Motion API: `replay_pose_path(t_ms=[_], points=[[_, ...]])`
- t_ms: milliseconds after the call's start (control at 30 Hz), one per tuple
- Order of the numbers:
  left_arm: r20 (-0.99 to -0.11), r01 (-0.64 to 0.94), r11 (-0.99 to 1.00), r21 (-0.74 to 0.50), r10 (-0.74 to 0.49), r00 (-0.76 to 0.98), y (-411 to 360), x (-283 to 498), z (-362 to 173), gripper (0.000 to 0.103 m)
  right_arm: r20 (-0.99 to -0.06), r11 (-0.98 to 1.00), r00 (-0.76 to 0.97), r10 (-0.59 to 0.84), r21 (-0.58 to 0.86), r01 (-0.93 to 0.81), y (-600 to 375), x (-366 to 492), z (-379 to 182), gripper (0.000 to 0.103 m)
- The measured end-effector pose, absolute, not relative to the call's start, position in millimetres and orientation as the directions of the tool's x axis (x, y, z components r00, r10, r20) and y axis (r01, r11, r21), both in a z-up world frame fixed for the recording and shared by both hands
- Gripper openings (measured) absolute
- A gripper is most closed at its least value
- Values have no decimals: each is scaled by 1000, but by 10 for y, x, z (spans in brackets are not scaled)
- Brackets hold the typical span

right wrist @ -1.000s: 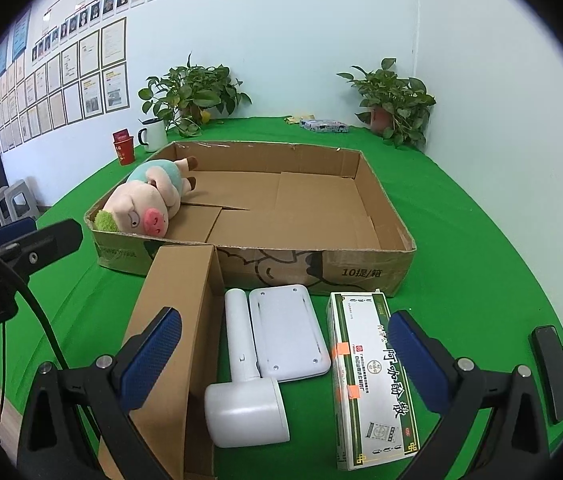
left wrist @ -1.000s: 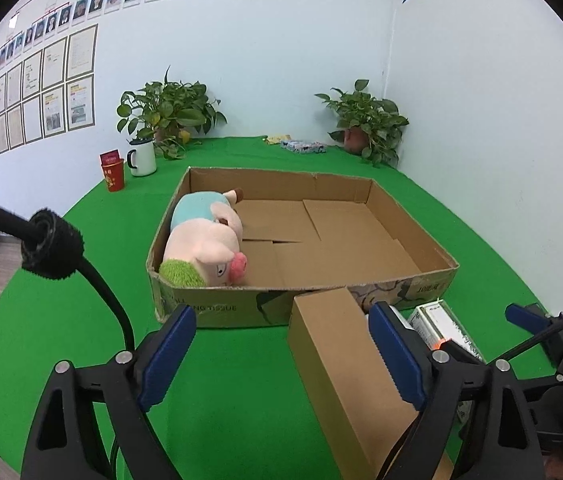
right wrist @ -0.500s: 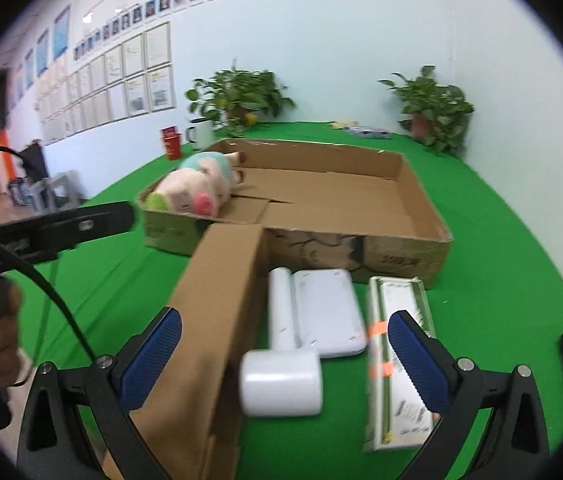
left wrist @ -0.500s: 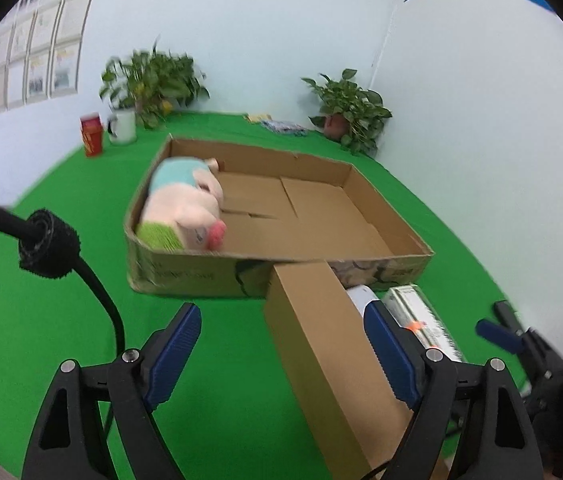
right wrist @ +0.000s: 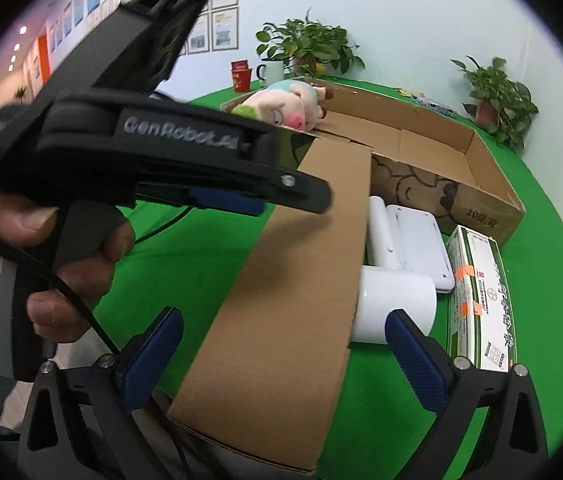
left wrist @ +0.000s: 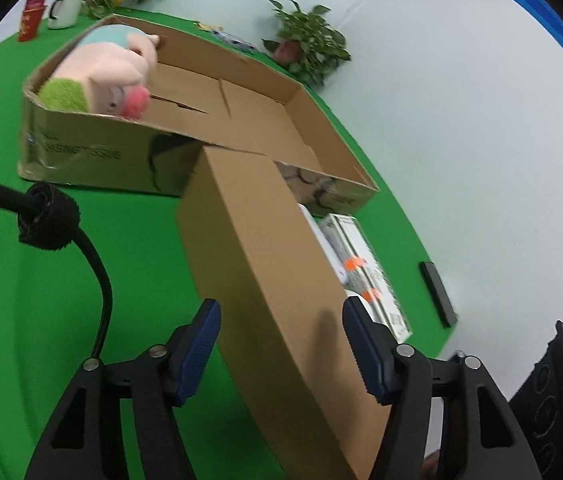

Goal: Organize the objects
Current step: 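Grasp the long cardboard tray's side wall with the right gripper and lift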

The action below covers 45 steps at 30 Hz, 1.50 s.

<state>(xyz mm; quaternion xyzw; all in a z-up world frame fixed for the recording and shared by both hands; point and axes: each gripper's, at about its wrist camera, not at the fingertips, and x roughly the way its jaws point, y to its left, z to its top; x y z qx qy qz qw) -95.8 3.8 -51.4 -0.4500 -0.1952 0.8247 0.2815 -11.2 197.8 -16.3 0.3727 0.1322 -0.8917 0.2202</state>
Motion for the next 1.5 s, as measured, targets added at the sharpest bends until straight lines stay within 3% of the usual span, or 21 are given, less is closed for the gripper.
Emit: replay_pose_path(t_ms=[33,100,300,533,800,967,1133,1333,1500], points=[[-629,-306,-760,-574,648,-431,71,-935,-515,58,-729,-862,-626,-279,-97,497,1949,-104,-192,81],[-627,-334,-750,-572,661,-411,122,-904,-528,54,-747,-850,-612,-260,-124,512,1904,-92,-258,71],[-610,-344,-732,-589,681,-406,88,-850,-533,50,-738,-858,-620,-264,-115,502,1926,-68,-257,70],[-573,-382,-705,-598,709,-412,-6,-780,-296,48,-717,-870,-564,-410,120,479,2053,-148,-152,69],[-616,-322,-749,-580,661,-428,-195,-813,-344,48,-672,-825,-675,-305,-168,540,1710,41,-130,68],[-636,-288,-782,-553,619,-461,-350,-807,-290,48,-598,-711,-769,-227,-438,550,1444,234,-269,68],[-648,-257,-809,-528,580,-494,-469,-839,-167,51,-541,-571,-815,-209,-609,551,1218,406,-457,67],[-712,-218,-854,-472,515,-478,-460,-888,-221,53,-555,-575,-794,-249,-575,582,1221,390,-405,68],[-752,-180,-889,-421,453,-479,-469,-907,-314,50,-535,-656,-777,-331,-461,597,1475,319,-142,78]])
